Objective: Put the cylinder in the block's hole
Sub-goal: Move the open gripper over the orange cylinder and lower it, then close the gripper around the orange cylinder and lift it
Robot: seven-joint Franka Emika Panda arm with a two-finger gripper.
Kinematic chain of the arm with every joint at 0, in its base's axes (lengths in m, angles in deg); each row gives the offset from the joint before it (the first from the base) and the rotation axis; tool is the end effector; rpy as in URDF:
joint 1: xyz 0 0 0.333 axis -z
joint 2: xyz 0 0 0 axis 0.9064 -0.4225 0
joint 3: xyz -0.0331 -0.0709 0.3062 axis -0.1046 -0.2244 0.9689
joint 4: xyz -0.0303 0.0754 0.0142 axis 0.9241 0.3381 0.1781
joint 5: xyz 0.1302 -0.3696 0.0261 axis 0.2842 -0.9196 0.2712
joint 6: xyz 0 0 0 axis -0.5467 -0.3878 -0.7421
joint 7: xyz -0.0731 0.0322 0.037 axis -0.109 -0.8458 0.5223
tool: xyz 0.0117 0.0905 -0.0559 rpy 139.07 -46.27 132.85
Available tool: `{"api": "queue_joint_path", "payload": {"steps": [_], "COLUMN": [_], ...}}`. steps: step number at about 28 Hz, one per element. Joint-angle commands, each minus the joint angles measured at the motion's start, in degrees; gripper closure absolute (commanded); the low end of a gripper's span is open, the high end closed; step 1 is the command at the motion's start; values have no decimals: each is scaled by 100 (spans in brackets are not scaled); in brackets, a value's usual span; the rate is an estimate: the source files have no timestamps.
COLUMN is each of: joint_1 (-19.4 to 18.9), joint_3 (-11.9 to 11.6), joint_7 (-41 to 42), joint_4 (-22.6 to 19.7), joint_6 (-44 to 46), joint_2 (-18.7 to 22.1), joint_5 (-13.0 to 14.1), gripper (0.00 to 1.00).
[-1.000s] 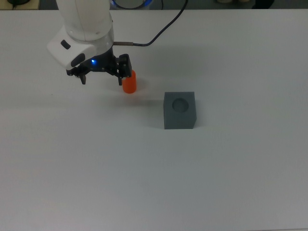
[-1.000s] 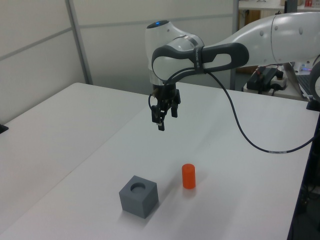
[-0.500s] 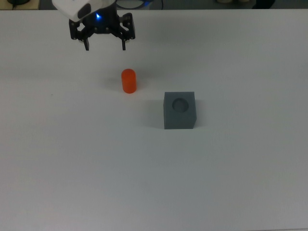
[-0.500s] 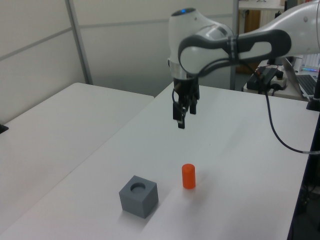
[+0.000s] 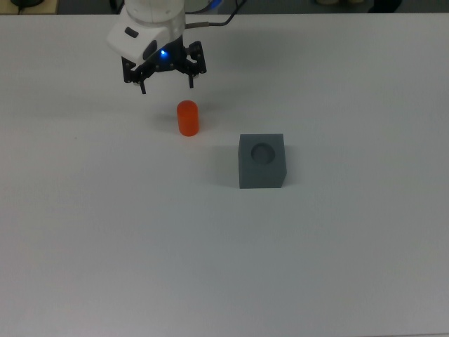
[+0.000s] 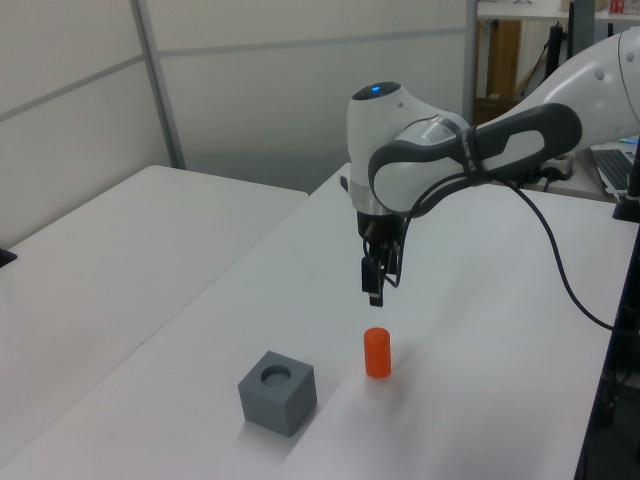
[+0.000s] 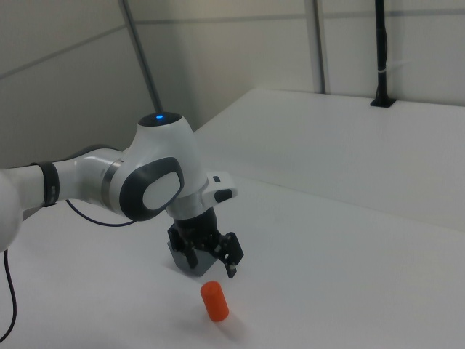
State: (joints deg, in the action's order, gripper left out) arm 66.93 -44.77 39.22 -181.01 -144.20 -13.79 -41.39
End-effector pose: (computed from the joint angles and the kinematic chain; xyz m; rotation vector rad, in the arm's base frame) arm 0.5485 -0.0082 0.4457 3.1018 0.2942 0.0055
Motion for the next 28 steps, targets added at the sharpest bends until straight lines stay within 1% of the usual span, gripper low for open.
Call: {"api": "queue_joint_path", "payload": {"steps": [1,4,8,15,17,18,20,21,22,23,24,26,27,28], "joint_1": [-87,-87,-192,-254,-254,-262,-289,-289,-289,-289,-289,-280,-280,-280], "joint_3": [62,115,141,150,150,150,150,150,159,150,150,159,150,150], "joint_7": [123,123,105,88,88,88,79,79,79,79,79,79,79,79], "joint_4": [-149,-140,-131,-87,-78,-78,-78,-78,-69,-69,-43,1,10,10], "joint_6": [-168,-177,-186,-379,-388,-388,-388,-388,-397,-388,-388,-388,-388,-388], "joint_2": [-89,-229,-449,-687,-766,-792,-827,-836,-854,-863,-863,-871,-871,-871], "joint_5": [29,3,-155,-182,-278,-357,-515,-568,-586,-586,-586,-586,-586,-586], "gripper": [0,0,0,0,0,3,11,21,39,48,56,67,76,80]}}
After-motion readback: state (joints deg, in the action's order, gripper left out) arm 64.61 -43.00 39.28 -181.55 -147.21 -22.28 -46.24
